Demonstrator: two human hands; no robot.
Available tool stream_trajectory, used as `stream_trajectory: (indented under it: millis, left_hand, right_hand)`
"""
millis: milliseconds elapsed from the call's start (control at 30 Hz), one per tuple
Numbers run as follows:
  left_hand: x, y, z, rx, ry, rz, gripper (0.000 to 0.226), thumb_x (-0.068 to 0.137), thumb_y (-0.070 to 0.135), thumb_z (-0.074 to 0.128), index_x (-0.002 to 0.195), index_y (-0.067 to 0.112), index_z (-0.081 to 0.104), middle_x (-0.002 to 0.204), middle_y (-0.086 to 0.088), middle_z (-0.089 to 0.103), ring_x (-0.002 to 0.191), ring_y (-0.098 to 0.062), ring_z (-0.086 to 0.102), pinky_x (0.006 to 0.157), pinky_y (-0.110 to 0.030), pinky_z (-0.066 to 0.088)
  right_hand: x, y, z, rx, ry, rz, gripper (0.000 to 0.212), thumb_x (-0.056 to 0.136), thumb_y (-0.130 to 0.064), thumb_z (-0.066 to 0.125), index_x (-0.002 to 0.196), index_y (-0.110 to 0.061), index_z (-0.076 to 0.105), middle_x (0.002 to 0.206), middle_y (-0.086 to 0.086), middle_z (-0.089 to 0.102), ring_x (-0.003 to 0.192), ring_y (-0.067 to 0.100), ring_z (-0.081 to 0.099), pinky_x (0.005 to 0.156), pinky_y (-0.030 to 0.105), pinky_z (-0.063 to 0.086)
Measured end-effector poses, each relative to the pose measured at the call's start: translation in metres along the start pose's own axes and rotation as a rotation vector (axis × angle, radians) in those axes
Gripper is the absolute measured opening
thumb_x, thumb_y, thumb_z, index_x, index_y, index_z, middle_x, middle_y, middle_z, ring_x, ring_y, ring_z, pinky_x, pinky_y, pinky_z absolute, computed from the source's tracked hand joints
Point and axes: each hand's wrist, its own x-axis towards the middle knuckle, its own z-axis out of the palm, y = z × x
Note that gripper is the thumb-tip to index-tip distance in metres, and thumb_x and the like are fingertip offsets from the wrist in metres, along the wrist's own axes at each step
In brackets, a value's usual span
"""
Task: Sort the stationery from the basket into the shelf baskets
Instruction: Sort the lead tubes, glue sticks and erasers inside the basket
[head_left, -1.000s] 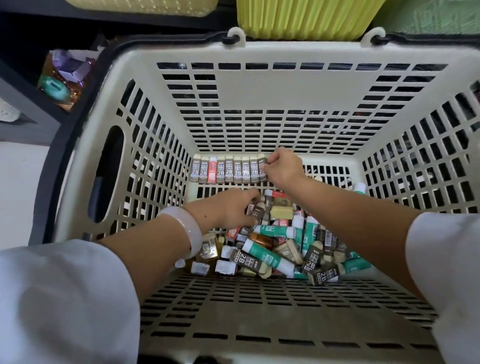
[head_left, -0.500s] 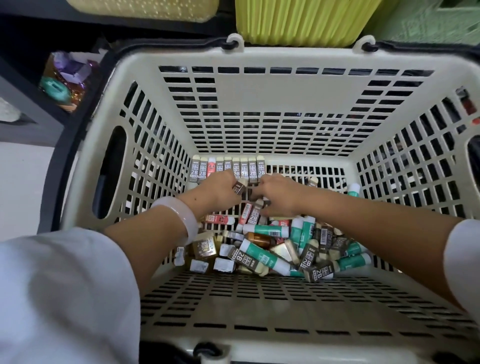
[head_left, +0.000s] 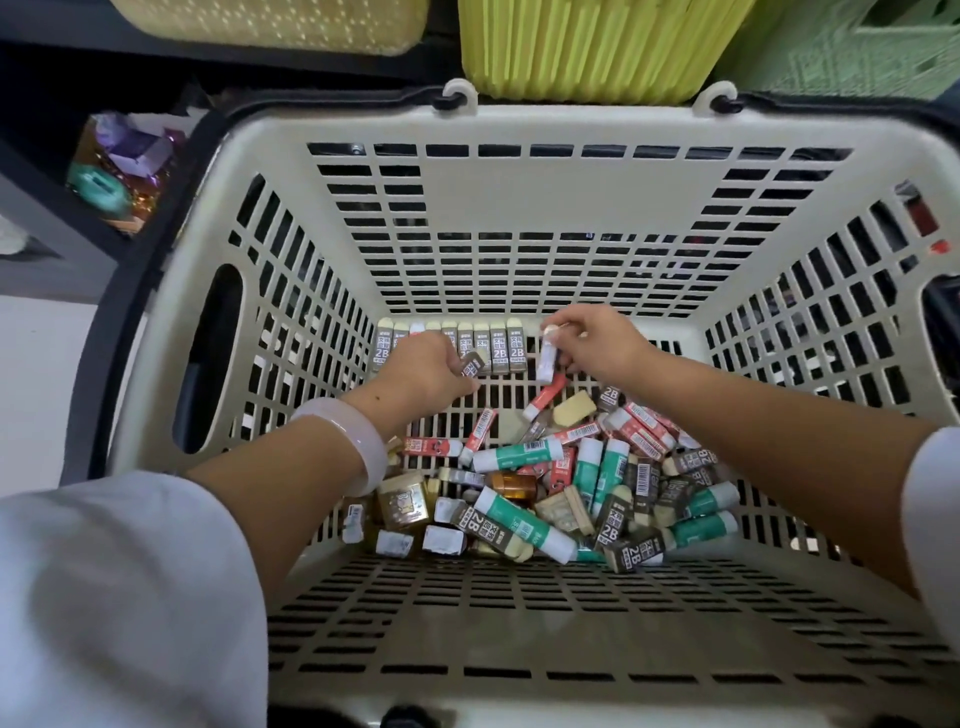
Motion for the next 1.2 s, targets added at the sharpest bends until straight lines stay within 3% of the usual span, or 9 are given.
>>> stream_trajectory:
  millis: [200,300,467,633,833,900,1000,1100,1200]
  left_hand:
    - [-0.004,0.001,0.003,-0.015,-0.238,0.074,0.013,0.087,0.02,0.061,0.084,0.014,0.05,0.08,-0.002,0.05,0.071,-0.017,0.047,0.066,-0.028,0.041]
    - [-0.004,0.001,0.004,-0.03,-0.249,0.097,0.012,0.089,0.02,0.06,0.089,0.013,0.049,0.083,-0.003,0.049,0.072,-0.018,0.045,0.066,-0.029,0.04]
    - [-0.003,0.005,0.006,-0.096,-0.15,0.111,0.015,0.086,0.019,0.063,0.089,0.011,0.05,0.076,-0.002,0.05,0.067,-0.016,0.047,0.065,-0.03,0.042]
    - [-0.003,0.012,0.003,-0.269,-0.057,0.109,0.018,0.085,0.017,0.064,0.095,0.011,0.05,0.085,-0.01,0.061,0.07,-0.017,0.059,0.077,-0.036,0.052]
    - [-0.007,0.005,0.01,0.116,-0.147,0.176,0.034,0.092,0.016,0.053,0.124,0.014,0.045,0.102,-0.002,0.059,0.073,-0.022,0.061,0.072,-0.034,0.052]
    - [-0.011,0.005,0.013,0.284,-0.331,0.33,0.033,0.095,0.022,0.048,0.127,0.017,0.05,0.102,0.006,0.053,0.07,-0.01,0.056,0.076,-0.025,0.044]
    - [-0.009,0.001,0.015,0.506,-0.461,0.39,0.026,0.096,0.024,0.045,0.118,0.019,0.058,0.102,0.001,0.06,0.081,-0.014,0.052,0.075,-0.026,0.039]
    - [-0.005,-0.004,0.016,0.562,-0.386,0.393,0.01,0.094,0.018,0.048,0.101,0.015,0.054,0.075,0.005,0.049,0.07,-0.012,0.047,0.061,-0.023,0.035]
    - [-0.003,-0.004,0.016,0.467,-0.233,0.409,0.008,0.089,0.006,0.051,0.088,0.014,0.05,0.071,0.006,0.047,0.07,-0.012,0.049,0.054,-0.018,0.033]
  right_hand:
    - [0.014,0.0,0.026,0.078,0.226,0.13,0.02,0.092,-0.006,0.05,0.112,-0.005,0.055,0.099,0.009,0.057,0.093,0.025,0.061,0.081,0.035,0.054]
    - [0.011,0.0,0.032,0.138,0.255,0.143,0.016,0.091,-0.003,0.047,0.106,-0.01,0.051,0.088,0.004,0.051,0.084,0.02,0.054,0.067,0.026,0.048]
    - [-0.008,-0.008,0.02,0.015,0.128,-0.029,0.011,0.093,-0.01,0.049,0.1,-0.012,0.058,0.094,0.0,0.058,0.087,0.015,0.058,0.072,0.023,0.051]
    - [-0.024,-0.015,0.025,0.272,-0.173,-0.063,0.02,0.09,-0.013,0.057,0.11,-0.009,0.052,0.081,0.006,0.066,0.073,0.012,0.062,0.065,0.017,0.051]
    - [-0.012,-0.006,0.003,0.41,0.057,0.102,0.011,0.093,-0.009,0.05,0.085,-0.012,0.055,0.091,0.006,0.062,0.081,0.012,0.061,0.066,0.016,0.053]
    - [-0.006,0.0,-0.003,0.302,0.165,0.145,0.012,0.094,-0.008,0.049,0.088,-0.007,0.059,0.086,0.005,0.06,0.072,0.01,0.059,0.061,0.016,0.052]
    - [0.003,0.009,-0.001,0.145,0.241,0.219,0.018,0.093,-0.01,0.051,0.106,-0.004,0.062,0.092,0.011,0.064,0.076,0.017,0.059,0.082,0.034,0.055]
    - [0.008,0.008,0.01,0.097,0.231,0.211,0.031,0.09,-0.004,0.052,0.121,-0.007,0.056,0.113,0.015,0.061,0.089,0.022,0.063,0.083,0.03,0.053]
    - [0.01,0.008,0.016,0.09,0.272,0.189,0.025,0.088,-0.004,0.052,0.112,-0.011,0.056,0.104,0.009,0.059,0.084,0.021,0.06,0.072,0.027,0.051]
